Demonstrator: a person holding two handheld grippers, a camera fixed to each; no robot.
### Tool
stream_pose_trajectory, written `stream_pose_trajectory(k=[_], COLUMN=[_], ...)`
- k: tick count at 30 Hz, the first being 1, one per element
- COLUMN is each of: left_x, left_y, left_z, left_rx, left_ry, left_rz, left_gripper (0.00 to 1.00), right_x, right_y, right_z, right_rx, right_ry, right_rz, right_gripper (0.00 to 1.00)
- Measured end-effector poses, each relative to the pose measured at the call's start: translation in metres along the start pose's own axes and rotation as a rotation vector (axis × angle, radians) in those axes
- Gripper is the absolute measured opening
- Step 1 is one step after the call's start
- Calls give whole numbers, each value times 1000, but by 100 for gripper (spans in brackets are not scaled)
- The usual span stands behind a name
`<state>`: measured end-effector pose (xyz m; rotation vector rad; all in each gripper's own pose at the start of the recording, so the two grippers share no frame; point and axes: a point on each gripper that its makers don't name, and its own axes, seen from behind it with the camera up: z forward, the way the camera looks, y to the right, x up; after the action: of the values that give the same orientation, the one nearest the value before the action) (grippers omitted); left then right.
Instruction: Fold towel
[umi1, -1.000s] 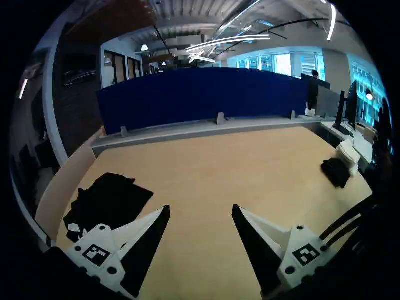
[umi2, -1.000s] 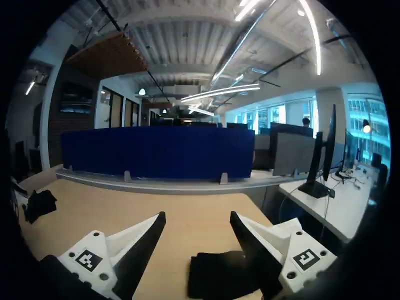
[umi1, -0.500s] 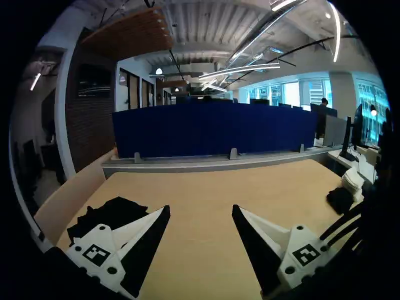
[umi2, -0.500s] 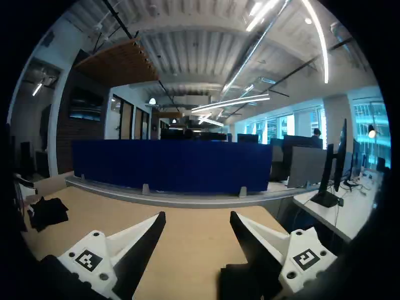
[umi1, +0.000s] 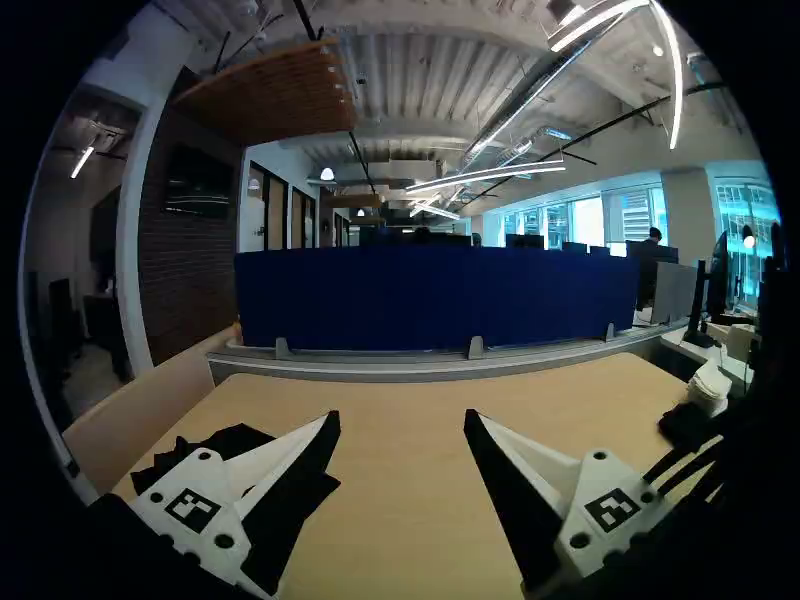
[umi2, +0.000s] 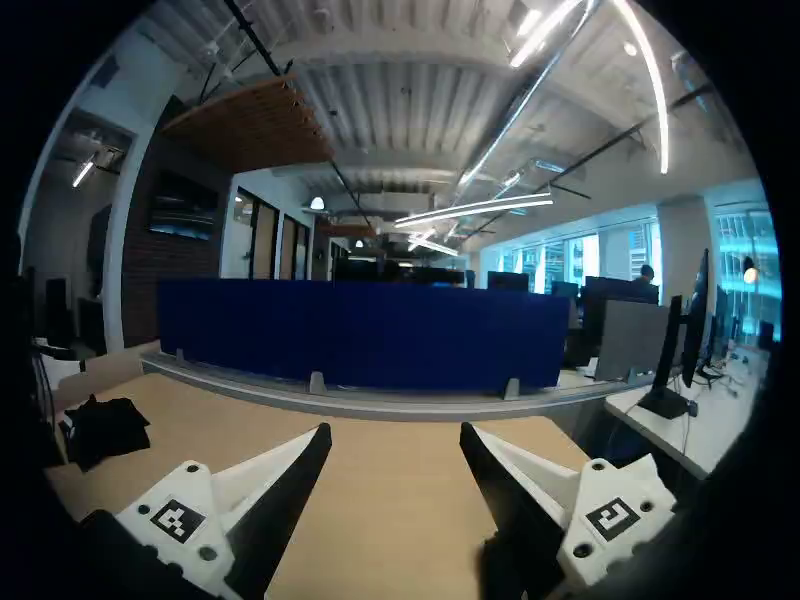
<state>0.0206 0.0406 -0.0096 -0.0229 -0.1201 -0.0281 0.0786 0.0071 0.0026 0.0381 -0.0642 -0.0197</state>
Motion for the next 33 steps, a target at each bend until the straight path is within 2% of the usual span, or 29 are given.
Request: stream_pose_trajectory(k=[6,12,18,27,33], left_x=[7,1,-1,-16,-40], left_y=[-12,-12,-16,-25,-34], left_z=[0,1,5,2,7], left_rx=[20,16,27,31,32], left_ry=[30,47,76,122,139], left_rz=[-19,9,24,27,32], left_gripper=[92,92,92,92,92], right_x=[2,7,15,19,17], right_y=[-11,-13,-15,-24,-29], right_z=[0,-2,-8,-14,-17], right_rx=[3,-6,-17,-18,-18], right_ry=[-4,-13,-14,2,16], right_rz=[22,69,90,86,53], right_gripper=[100,100,100,100,100])
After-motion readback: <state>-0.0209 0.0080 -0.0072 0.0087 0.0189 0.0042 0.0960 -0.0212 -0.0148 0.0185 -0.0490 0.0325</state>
